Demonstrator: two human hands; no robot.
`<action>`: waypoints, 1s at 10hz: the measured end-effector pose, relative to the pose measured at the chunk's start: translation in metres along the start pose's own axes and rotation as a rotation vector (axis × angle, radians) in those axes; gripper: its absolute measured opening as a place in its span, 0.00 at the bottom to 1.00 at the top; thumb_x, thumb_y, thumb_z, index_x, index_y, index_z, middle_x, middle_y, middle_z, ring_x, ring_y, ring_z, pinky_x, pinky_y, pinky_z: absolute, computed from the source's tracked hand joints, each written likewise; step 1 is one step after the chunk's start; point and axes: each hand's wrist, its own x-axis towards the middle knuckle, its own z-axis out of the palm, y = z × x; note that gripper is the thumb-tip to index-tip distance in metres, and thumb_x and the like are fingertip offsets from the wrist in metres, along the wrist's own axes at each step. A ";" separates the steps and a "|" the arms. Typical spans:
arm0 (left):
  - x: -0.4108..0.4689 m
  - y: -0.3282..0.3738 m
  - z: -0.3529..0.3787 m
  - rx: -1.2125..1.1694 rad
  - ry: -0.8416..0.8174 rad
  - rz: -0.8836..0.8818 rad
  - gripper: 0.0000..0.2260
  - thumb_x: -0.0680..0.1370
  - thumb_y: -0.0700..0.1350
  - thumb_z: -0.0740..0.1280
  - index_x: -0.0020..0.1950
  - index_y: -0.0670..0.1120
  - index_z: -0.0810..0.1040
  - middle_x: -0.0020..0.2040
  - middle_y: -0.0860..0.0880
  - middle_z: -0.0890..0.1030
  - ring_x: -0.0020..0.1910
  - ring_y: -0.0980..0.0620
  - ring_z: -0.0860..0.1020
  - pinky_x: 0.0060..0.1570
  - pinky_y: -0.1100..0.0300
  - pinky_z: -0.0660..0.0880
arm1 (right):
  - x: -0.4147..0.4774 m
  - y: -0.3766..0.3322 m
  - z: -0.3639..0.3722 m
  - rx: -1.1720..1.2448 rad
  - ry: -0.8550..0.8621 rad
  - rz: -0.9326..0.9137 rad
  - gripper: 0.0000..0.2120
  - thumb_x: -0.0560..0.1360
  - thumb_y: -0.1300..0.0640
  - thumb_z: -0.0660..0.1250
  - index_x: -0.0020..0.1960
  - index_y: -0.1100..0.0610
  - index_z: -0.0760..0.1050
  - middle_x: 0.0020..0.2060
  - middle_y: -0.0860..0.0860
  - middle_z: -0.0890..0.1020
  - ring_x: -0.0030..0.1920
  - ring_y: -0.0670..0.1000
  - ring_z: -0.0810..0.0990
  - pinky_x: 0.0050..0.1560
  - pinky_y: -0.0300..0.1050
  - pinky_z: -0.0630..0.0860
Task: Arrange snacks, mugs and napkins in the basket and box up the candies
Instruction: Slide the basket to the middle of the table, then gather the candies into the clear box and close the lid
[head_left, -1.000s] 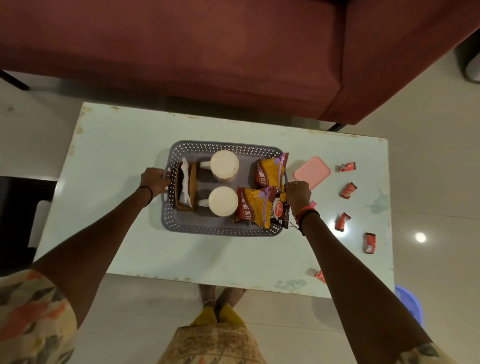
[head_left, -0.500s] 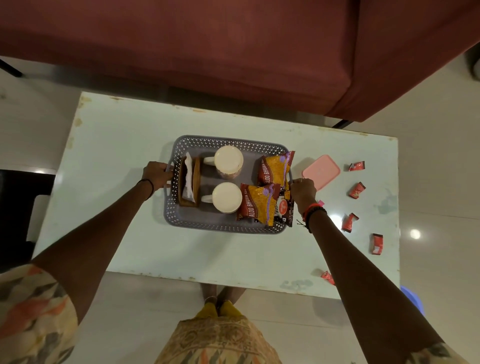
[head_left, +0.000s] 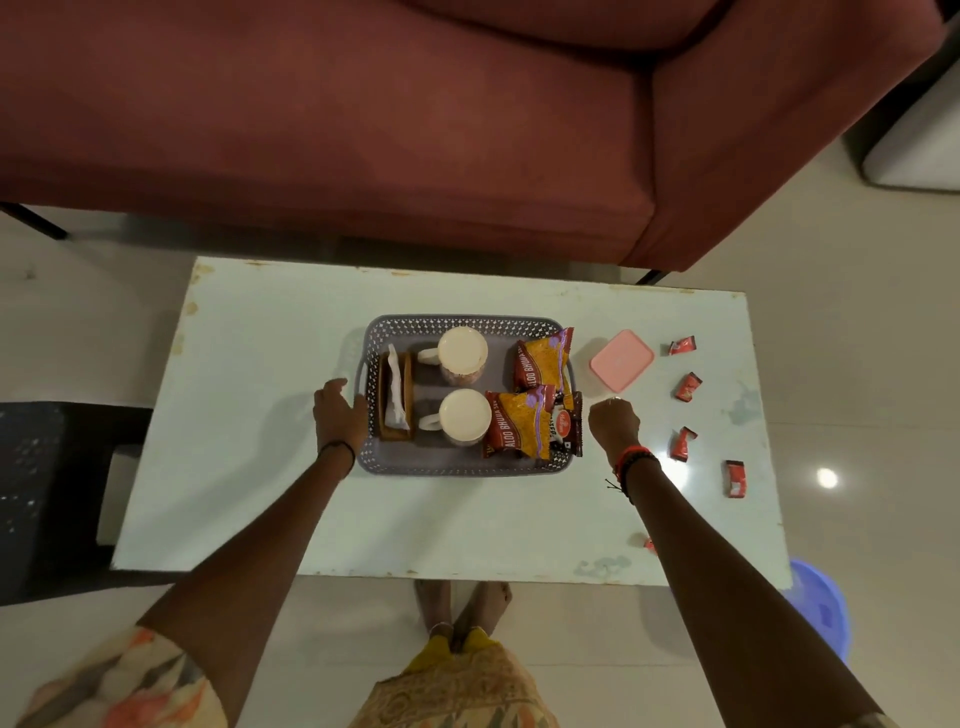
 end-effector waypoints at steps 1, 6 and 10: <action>-0.026 0.007 0.000 -0.011 0.060 0.051 0.17 0.78 0.39 0.61 0.66 0.39 0.70 0.65 0.36 0.71 0.65 0.38 0.69 0.65 0.46 0.67 | -0.014 0.008 -0.008 -0.085 -0.021 -0.035 0.15 0.79 0.66 0.54 0.62 0.67 0.74 0.62 0.61 0.77 0.64 0.60 0.74 0.66 0.49 0.71; -0.148 0.086 0.120 0.077 -0.204 0.522 0.13 0.77 0.39 0.61 0.62 0.41 0.73 0.61 0.40 0.74 0.60 0.42 0.73 0.59 0.49 0.73 | 0.005 0.077 -0.056 0.014 0.057 -0.070 0.11 0.73 0.69 0.62 0.53 0.69 0.78 0.56 0.63 0.80 0.58 0.61 0.77 0.54 0.45 0.73; -0.136 0.174 0.240 0.482 -0.357 0.699 0.14 0.78 0.40 0.60 0.64 0.40 0.71 0.65 0.42 0.71 0.65 0.44 0.70 0.65 0.52 0.68 | 0.083 0.103 -0.102 -0.034 0.048 -0.356 0.08 0.73 0.66 0.66 0.51 0.68 0.76 0.52 0.63 0.80 0.54 0.63 0.78 0.56 0.55 0.76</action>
